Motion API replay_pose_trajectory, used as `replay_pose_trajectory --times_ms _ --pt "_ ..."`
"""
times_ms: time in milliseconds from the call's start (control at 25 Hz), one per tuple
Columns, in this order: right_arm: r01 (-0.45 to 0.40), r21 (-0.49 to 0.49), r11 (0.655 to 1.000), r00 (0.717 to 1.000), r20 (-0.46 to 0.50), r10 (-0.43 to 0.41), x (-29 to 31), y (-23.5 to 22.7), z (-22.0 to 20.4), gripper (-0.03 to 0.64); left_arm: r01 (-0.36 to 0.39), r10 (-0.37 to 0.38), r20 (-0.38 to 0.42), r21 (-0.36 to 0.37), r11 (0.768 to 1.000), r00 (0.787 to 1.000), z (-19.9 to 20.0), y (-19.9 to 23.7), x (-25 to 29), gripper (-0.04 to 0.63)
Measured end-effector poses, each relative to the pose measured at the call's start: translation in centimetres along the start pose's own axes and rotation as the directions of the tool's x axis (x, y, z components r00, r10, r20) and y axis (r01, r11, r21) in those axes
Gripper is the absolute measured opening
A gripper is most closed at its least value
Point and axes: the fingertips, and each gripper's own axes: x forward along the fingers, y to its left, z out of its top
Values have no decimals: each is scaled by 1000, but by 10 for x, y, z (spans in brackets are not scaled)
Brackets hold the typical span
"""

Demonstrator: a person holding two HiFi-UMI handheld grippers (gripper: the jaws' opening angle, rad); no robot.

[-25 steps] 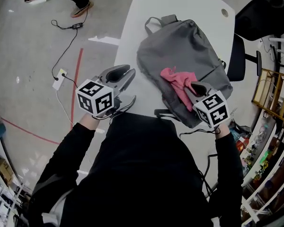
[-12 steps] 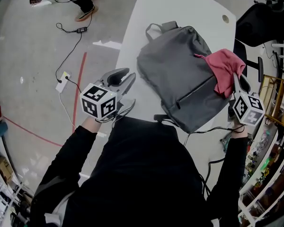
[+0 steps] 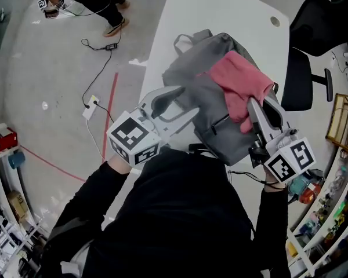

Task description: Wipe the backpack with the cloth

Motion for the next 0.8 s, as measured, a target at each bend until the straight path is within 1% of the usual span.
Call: replay_pose_trajectory --times_ms 80,120,200,240,280,320,400,440,480,520,560,600,640,680,720,800 --pt "-103 48 993 994 29 102 -4 19 -2 55 58 -57 22 -8 998 998 17 -27 13 262" --pt "-154 71 986 987 48 150 -7 28 -1 55 81 -80 30 -27 996 996 22 -37 19 283" --pt "-251 108 962 966 84 243 -15 44 3 55 135 -131 50 -80 988 990 29 -54 30 308" --pt "-304 128 944 951 97 294 -20 51 4 55 175 -169 66 -101 979 983 32 -64 34 318" --pt "-362 154 919 931 112 348 -25 58 6 55 226 -217 86 -114 967 972 35 -75 36 324" --pt "-422 186 887 905 134 403 -32 62 8 55 284 -271 111 -123 951 956 39 -87 37 322" --pt "-528 248 812 849 192 493 -46 66 15 55 403 -381 156 -147 903 911 44 -110 35 322" --pt "-566 267 780 824 212 525 -53 66 17 55 452 -426 171 -158 878 888 45 -121 35 322" --pt "-596 280 753 803 225 552 -58 67 17 55 487 -460 178 -162 858 870 45 -132 35 322" --pt "-620 291 729 785 231 575 -63 69 16 55 507 -482 174 -160 847 859 44 -142 37 322" --pt "-637 302 709 770 234 593 -66 71 14 55 518 -494 166 -155 841 853 41 -150 40 321" --pt "-647 314 694 762 236 603 -69 72 11 55 523 -501 159 -154 838 851 38 -156 43 317" --pt "-649 326 687 760 238 605 -70 71 9 55 525 -503 159 -160 836 849 35 -161 46 276" --pt "-645 333 688 763 242 599 -72 69 8 55 524 -500 164 -171 834 850 33 -164 48 226" --pt "-639 334 693 769 244 591 -74 65 8 55 518 -492 168 -184 836 854 32 -165 49 210" --pt "-629 328 704 777 251 577 -79 55 9 56 489 -460 174 -205 848 870 30 -164 53 168"
